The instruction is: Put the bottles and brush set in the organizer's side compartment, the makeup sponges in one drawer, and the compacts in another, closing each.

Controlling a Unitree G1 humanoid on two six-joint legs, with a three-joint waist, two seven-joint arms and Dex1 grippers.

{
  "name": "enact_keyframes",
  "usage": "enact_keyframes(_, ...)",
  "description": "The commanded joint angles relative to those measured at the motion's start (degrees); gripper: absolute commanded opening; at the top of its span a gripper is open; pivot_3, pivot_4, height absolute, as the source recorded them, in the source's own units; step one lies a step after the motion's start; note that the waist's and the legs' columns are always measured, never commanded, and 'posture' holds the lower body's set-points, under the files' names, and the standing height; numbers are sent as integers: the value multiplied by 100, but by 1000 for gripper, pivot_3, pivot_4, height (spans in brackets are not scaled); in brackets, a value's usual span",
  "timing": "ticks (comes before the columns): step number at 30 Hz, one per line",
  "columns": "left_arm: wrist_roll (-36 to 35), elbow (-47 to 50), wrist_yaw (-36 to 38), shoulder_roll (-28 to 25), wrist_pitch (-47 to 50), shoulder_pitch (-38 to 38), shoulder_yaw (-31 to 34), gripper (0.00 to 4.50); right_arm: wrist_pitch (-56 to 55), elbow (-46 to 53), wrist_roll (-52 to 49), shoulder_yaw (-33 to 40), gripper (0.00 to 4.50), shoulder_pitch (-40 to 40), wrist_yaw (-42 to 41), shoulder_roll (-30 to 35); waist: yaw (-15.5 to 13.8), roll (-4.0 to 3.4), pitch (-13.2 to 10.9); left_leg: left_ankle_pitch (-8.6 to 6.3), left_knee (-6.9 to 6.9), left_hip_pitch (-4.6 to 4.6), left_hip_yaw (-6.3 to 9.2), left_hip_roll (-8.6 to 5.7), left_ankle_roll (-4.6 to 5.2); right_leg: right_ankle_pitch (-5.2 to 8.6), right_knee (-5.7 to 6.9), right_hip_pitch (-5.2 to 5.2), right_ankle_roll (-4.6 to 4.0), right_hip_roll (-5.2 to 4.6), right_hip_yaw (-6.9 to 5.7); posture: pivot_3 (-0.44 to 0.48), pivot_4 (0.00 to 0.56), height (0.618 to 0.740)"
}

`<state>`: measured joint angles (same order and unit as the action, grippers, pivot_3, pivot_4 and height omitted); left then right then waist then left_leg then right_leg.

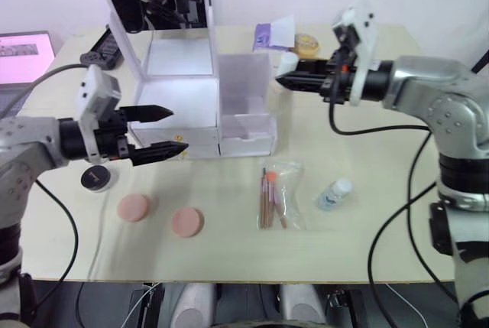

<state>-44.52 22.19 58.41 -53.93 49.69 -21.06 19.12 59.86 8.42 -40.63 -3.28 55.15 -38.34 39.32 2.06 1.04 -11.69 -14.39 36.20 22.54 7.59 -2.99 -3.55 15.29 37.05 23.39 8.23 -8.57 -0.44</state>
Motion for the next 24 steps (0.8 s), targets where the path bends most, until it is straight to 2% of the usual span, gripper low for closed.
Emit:
enact_keyframes(1, -241, 303, -177, -98, 15, 83, 393, 4500, 16, 96, 346, -93, 780, -10, 398, -266, 1, 0, 0, 0, -1, 0, 0, 0, 0, 0, 2, 3, 0, 1, 0, 0, 150, 740)
enact_keyframes(4, -442, 334, -220, -97, 52, 128, 468, 4500, 125, 39, 570, -111, 780, -76, 746, -523, 12, 0, 0, 1, 0, -1, 0, 1, -2, -1, 9, 5, -1, 2, 0, 0, 150, 740)
enact_keyframes(9, -217, 234, -176, -137, -288, 317, 383, 4500, 428, 160, 688, -65, 780, -99, 1176, -964, 35, -1, 0, 4, 0, -4, 1, 1, -7, -7, 16, 6, -10, 4, 1, 0, 150, 740)
enact_keyframes(19, -124, 124, -140, -208, -467, 297, 167, 4500, 587, 381, 989, -46, 780, -463, 1694, -1370, 37, -1, 0, 5, -2, -4, 1, 3, -8, -8, 16, 7, -12, 7, 1, 0, 150, 740)
enact_keyframes(24, -42, 25, -57, -234, -563, 256, 36, 4500, 338, 461, 1338, -356, 780, -822, 1923, -1618, 41, -1, 0, 5, -2, -6, 2, 3, -7, -8, 16, 7, -12, 7, 1, 0, 150, 740)
